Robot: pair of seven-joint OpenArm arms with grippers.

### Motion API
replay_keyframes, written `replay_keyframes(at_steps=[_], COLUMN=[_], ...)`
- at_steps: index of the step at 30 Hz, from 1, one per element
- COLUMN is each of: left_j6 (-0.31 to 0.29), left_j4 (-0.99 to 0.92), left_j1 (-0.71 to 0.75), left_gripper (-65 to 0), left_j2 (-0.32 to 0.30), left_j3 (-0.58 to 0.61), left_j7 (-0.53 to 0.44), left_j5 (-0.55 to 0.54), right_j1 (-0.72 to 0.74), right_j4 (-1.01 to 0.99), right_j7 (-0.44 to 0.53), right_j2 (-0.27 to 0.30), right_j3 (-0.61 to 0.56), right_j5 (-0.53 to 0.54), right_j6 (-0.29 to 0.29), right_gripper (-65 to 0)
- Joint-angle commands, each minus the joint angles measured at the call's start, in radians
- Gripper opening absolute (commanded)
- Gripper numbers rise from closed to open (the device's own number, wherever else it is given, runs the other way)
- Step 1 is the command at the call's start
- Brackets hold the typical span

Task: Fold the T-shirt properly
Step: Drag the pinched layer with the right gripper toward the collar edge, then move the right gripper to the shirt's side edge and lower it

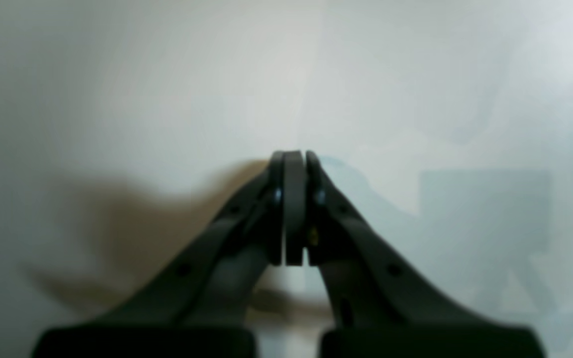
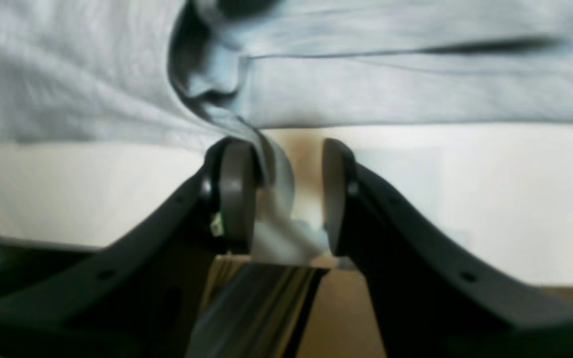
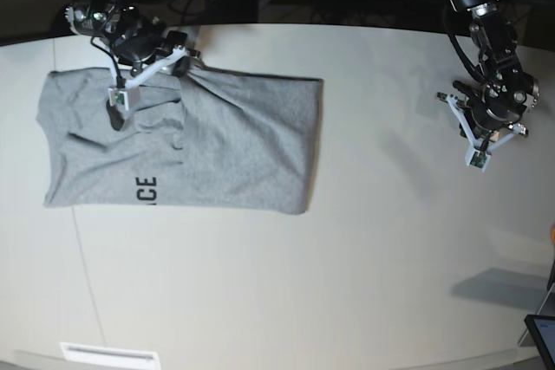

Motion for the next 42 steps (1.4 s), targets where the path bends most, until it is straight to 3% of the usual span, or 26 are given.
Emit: replay_keyframes(at_steps=[1, 4, 10, 16, 21, 25, 27, 30, 36, 39, 42], left_j6=[0.007, 0.007, 0.007, 0.007, 0.007, 0.007, 0.007, 0.007, 0.007, 0.007, 0.007], left_j4=[0.013, 0.013, 0.013, 0.013, 0.013, 0.013, 0.013, 0.013, 0.013, 0.012, 0.012], left_j1=[-0.016, -0.016, -0.016, -0.016, -0.018, -0.018, -0.018, -0.018, -0.018, -0.018, -0.018], left_gripper=[-65.0, -65.0, -65.0, -65.0, -65.0, -65.0, -65.0, -65.0, -65.0, -65.0, -65.0], left_j2=[-0.018, -0.018, -0.018, -0.018, -0.008, 0.003, 0.003, 0.002, 0.003, 0.003, 0.002], left_j3=[-0.004, -0.004, -0.004, -0.004, -0.004, -0.002, 0.024, 0.064, 0.068, 0.065, 0.061], left_j7=[-0.009, -0.009, -0.009, -0.009, -0.009, -0.009, -0.015, -0.044, -0.049, -0.049, -0.049], left_j5=[0.001, -0.004, -0.004, -0.004, -0.004, -0.004, -0.004, 0.006, 0.006, 0.006, 0.006], right_j1=[0.012, 0.024, 0.033, 0.032, 0.030, 0.033, 0.033, 0.033, 0.064, 0.118, 0.214], right_j4=[0.018, 0.018, 0.018, 0.026, 0.029, 0.029, 0.029, 0.029, 0.029, 0.029, 0.027], right_j7=[0.028, 0.049, 0.043, 0.022, 0.051, 0.086, 0.112, 0.157, 0.249, 0.249, 0.224], right_j2=[0.013, 0.062, 0.106, 0.143, 0.174, 0.231, 0.278, 0.356, 0.539, 0.585, 0.590], right_j3=[0.005, 0.005, 0.002, -0.062, -0.085, -0.088, -0.087, -0.087, -0.087, -0.084, -0.108], right_j5=[0.004, 0.004, 0.004, 0.006, 0.133, 0.190, 0.268, 0.405, 0.739, 0.847, 0.929], right_j6=[-0.011, -0.017, -0.100, -0.101, -0.112, -0.193, -0.229, -0.333, -0.473, -0.476, -0.427], right_gripper=[-43.4, -43.4, -43.4, -43.4, -43.4, -43.4, -43.4, -43.4, -43.4, -43.4, -43.4])
